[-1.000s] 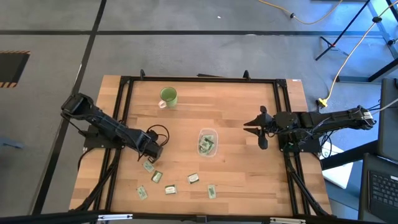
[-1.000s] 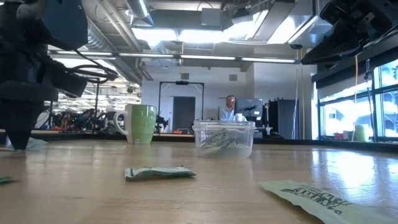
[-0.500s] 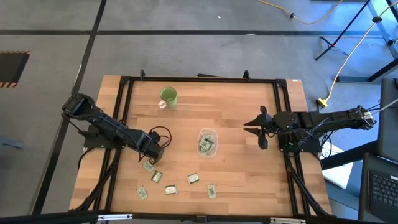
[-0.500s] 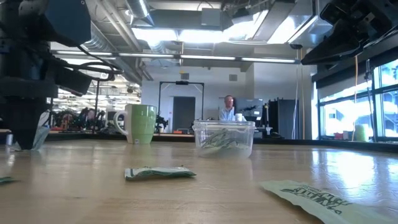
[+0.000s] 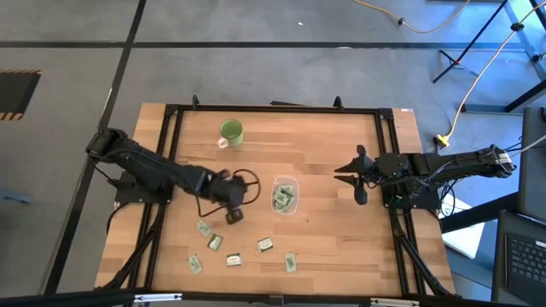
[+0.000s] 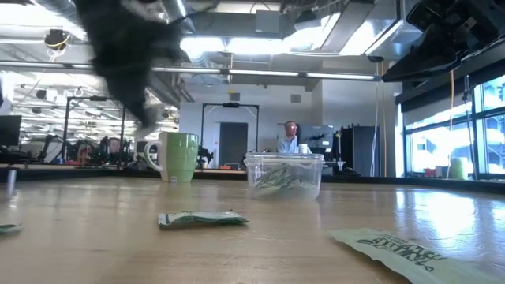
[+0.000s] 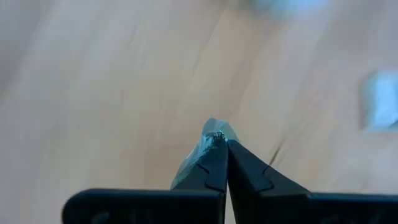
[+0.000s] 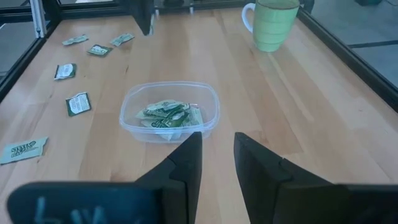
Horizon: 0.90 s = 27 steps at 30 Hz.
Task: Pick and place items into bin
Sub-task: Put the stevia packet into the transparent bin
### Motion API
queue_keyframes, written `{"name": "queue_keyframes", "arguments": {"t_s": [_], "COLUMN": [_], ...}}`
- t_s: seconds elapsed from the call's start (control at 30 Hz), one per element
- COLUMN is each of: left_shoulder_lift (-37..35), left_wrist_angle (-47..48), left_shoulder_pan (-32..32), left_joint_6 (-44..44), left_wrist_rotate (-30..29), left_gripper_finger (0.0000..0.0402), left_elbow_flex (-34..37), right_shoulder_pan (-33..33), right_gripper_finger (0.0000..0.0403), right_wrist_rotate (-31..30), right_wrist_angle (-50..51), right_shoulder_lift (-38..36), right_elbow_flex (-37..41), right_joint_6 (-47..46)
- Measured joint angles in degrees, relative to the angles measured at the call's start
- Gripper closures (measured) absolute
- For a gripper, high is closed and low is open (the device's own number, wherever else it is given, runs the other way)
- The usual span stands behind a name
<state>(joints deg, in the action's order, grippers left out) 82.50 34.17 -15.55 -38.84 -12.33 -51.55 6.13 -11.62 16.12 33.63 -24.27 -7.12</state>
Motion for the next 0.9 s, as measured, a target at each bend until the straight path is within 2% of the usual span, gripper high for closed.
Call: {"name": "queue_keyframes", "arguments": {"t_s": [0.1,0.17,0.43,0.57,0.67,0.9], "left_shoulder_lift": [0.9,2.7,17.3,24.2,28.0,30.9], "left_wrist_angle": [-6.8,-8.0,-8.3,-7.5,-6.7,-6.5], "left_shoulder_pan": [3.8,6.1,11.7,13.1,13.7,13.9], "left_joint_6": [10.3,16.1,32.1,34.1,34.0,32.7], "left_wrist_rotate": [2.8,5.5,12.6,16.7,17.7,17.8], "left_gripper_finger": [0.0399,0.0399,0.0399,0.0400,0.0396,0.0377], "left_elbow_flex": [-3.6,-6.4,-20.5,-26.0,-28.3,-29.2], "right_shoulder_pan": [0.0,0.0,0.0,0.0,0.0,0.0], "right_gripper_finger": [0.0305,0.0305,0.0305,0.0305,0.0305,0.0305], "right_wrist_rotate": [0.0,0.0,0.0,0.0,0.0,0.1], "right_wrist_angle": [0.0,0.0,0.0,0.0,0.0,0.0], "right_shoulder_lift": [0.0,0.0,0.0,0.0,0.0,0.0], "right_elbow_flex": [0.0,0.0,0.0,0.0,0.0,0.0], "right_joint_6": [0.0,0.0,0.1,0.1,0.0,-0.3]}}
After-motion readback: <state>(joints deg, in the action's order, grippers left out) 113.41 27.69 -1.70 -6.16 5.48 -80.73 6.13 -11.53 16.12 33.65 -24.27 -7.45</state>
